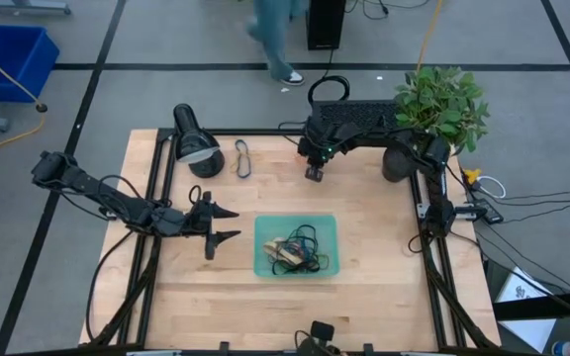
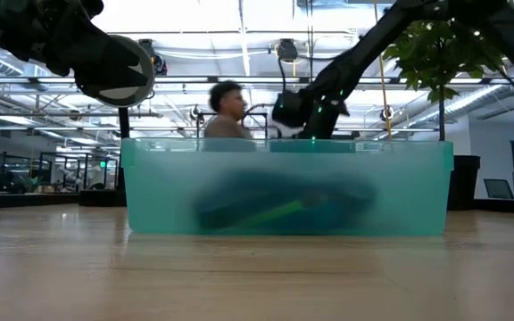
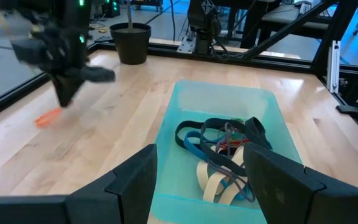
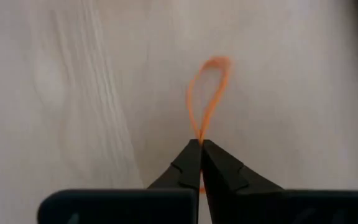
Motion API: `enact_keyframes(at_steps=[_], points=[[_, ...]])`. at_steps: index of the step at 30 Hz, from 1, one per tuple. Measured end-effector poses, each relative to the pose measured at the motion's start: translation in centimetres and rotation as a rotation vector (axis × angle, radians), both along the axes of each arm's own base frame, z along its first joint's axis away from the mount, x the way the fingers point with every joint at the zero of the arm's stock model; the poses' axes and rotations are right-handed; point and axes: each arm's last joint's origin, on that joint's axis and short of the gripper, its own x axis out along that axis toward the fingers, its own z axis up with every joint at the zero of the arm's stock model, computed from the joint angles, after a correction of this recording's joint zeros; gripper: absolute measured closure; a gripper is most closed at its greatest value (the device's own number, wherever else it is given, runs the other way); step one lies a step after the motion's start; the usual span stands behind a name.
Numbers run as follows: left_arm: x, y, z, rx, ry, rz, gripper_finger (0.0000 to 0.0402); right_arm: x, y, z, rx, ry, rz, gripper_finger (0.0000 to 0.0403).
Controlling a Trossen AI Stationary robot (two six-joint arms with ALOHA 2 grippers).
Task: Pick and place rubber bands into bin
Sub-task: Put the orange rubber band into the green bin
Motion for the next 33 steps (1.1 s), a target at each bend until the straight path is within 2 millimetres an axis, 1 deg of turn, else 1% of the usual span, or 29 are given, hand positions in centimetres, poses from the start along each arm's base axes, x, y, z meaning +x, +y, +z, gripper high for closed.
enact_keyframes(at_steps=[2,4,7,9,11,13,17,19,22,25,27,29,31,33], points=[[0.0,0.0,0.0,0.0,-0.001,0.0,0.0156,0.2,0.3,2.1,-0.03,-0.068,-0.011,0.0402],[0.0,0.0,0.0,-0.001,-0.002,0.0,0.0156,0.1,1.0,4.3,-0.041,-0.124,-0.018,0.0402],[0.0,0.0,0.0,-0.001,-0.002,0.0,0.0156,0.0,2.6,7.4,-0.058,-0.201,-0.009,0.0402],[0.0,0.0,0.0,-0.001,-0.003,0.0,0.0156,-0.2,4.1,9.9,-0.076,-0.265,0.011,0.0402],[0.0,0.0,0.0,-0.003,-0.004,0.0,0.0156,-0.5,6.0,12.5,-0.1,-0.333,0.048,0.0402],[0.0,0.0,0.0,-0.004,-0.004,0.001,0.0156,-0.9,8.2,14.6,-0.113,-0.382,0.099,0.0402],[0.0,0.0,0.0,-0.003,-0.003,0.001,0.0156,-1.6,13.1,17.9,-0.096,-0.483,0.19,0.0402],[0.0,0.0,0.0,-0.007,-0.004,0.001,0.0156,-2.1,15.5,19.1,-0.082,-0.528,0.246,0.0403],[0.0,0.0,0.0,-0.013,-0.005,0.003,0.0156,-2.5,19.0,19.2,-0.049,-0.556,0.325,0.0403],[0.0,0.0,0.0,-0.014,-0.005,0.003,0.0156,-2.5,22.0,17.7,-0.043,-0.548,0.361,0.0403],[0.0,0.0,0.0,-0.014,-0.005,0.003,0.0156,-2.5,23.6,16.2,-0.053,-0.535,0.371,0.0403],[0.0,0.0,0.0,-0.014,-0.005,0.003,0.0156,-2.4,24.9,14.1,-0.055,-0.535,0.378,0.0403],[0.0,0.0,0.0,-0.015,-0.005,0.003,0.0156,-2.5,25.9,11.7,-0.033,-0.534,0.369,0.0403],[0.0,0.0,0.0,-0.017,-0.004,0.004,0.0156,-2.8,26.4,9.5,-0.001,-0.544,0.355,0.0403]])
